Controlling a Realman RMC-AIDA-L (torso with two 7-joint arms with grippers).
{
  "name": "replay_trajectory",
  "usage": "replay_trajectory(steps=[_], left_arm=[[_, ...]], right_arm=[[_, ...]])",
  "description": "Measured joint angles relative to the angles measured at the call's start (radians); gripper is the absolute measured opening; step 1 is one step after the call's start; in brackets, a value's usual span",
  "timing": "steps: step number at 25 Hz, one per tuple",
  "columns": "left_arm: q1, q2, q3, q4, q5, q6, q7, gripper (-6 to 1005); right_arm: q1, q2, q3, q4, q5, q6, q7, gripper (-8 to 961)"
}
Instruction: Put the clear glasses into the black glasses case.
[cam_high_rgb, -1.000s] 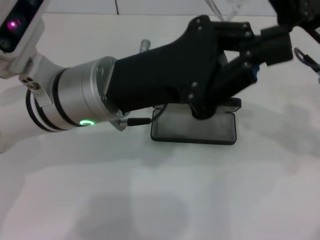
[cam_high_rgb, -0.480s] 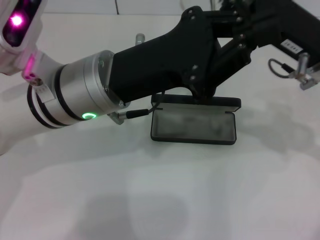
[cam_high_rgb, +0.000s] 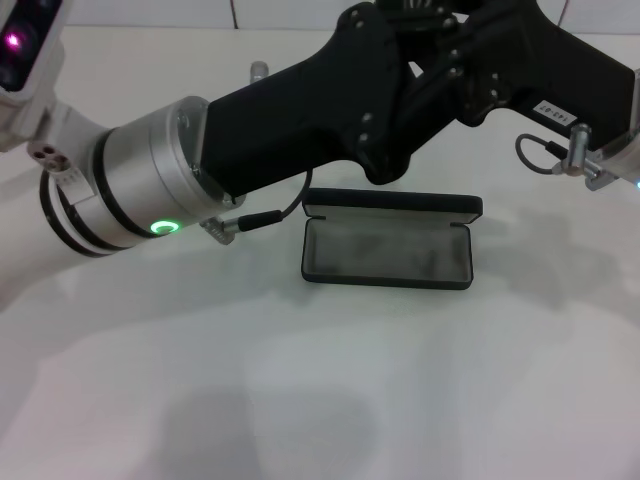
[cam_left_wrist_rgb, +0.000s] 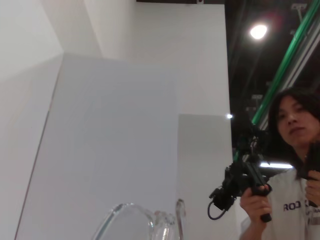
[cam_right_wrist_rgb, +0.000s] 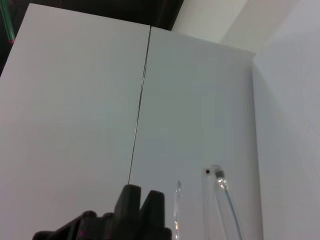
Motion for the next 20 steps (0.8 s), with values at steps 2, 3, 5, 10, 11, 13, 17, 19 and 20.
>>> replay_trajectory(steps=[2,3,5,10,11,13,17,19,20], left_arm=[[0.004,0.0,-0.002,0.0,-0.004,0.0,0.0,69],[0.005,0.0,-0.003,0.0,-0.005,0.0,0.0,69],[0.006,0.001,-0.003,0.0,-0.005,0.0,0.0,69],[0.005,0.001,-0.003,-0.008,-0.006,0.0,-0.001,68],[0.003,0.001,-0.003,-0.013,-0.006,-0.001,-0.001,68],[0.001,0.001,-0.003,-0.018,-0.006,-0.001,-0.001,68],[-0.001,0.002,-0.003,-0.025,-0.006,-0.001,-0.001,68],[-0.002,0.002,-0.003,-0.025,-0.006,-0.001,-0.001,68],[-0.002,0.002,-0.003,-0.025,-0.006,-0.001,-0.001,68]], right_arm=[[0.0,0.0,0.0,0.0,-0.005,0.004,0.0,115],[0.0,0.0,-0.001,0.0,-0.008,0.007,0.0,115],[0.001,0.0,-0.006,0.0,-0.012,0.014,0.0,115],[0.008,0.0,-0.025,-0.002,-0.013,0.028,-0.001,115],[0.008,0.0,-0.028,-0.003,-0.013,0.031,-0.001,115],[0.009,0.0,-0.031,-0.003,-0.013,0.033,-0.001,115],[0.009,0.0,-0.045,-0.014,-0.013,0.045,-0.001,115],[0.008,0.0,-0.054,-0.022,-0.013,0.054,-0.001,115],[0.007,0.0,-0.057,-0.027,-0.013,0.057,-0.001,115]])
